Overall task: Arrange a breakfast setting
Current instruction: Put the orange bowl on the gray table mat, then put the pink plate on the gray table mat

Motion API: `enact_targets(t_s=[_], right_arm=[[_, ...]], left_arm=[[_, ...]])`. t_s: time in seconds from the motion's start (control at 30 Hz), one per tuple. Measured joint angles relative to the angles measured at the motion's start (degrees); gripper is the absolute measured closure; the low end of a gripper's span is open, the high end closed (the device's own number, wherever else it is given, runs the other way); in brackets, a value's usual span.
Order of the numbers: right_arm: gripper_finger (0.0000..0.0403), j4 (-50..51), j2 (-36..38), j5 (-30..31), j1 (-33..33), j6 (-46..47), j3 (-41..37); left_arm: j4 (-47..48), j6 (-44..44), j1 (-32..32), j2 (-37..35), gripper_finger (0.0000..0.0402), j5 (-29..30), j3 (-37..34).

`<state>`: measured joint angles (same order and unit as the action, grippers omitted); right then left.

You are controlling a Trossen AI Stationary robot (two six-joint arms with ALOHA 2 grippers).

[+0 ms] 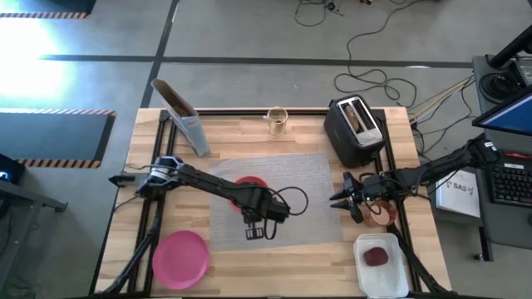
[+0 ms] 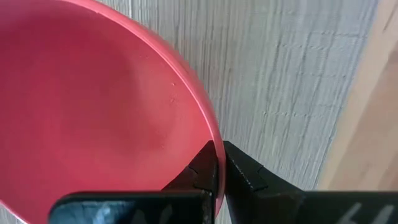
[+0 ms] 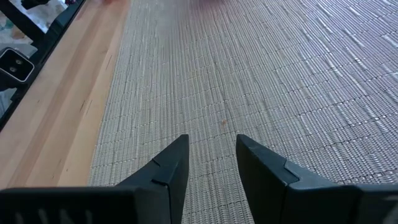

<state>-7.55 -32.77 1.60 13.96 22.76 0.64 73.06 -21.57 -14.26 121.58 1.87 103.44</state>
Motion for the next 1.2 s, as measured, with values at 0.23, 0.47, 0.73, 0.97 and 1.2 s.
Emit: enact_targets(t_s=[0.23,0.47,0.73,0.97,1.2], right_arm=[[0.0280,0.0,0.0,0.0,0.0,0.0,0.0],[0.0280,0.0,0.0,0.0,0.0,0.0,0.0],[0.0280,0.0,0.0,0.0,0.0,0.0,0.0],[0.0280,0.0,0.0,0.0,0.0,0.0,0.0],[0.0280,0.0,0.0,0.0,0.0,0.0,0.0]], left_arm=[[-1.0,0.9,0.2,0.2,0.0402,-4.1,-0.4],[-0.8,-2.0,0.3,0.2,0.0384,-4.8,-0.5],[-0.6,-3.8,0.3,0.1,0.0301,-4.3,0.7],[6.3,-5.7,-0.5,-0.1,0.0258,2.0,10.3],[16.6,-17.9,-4.7,-0.5,0.0255,1.6,18.9]])
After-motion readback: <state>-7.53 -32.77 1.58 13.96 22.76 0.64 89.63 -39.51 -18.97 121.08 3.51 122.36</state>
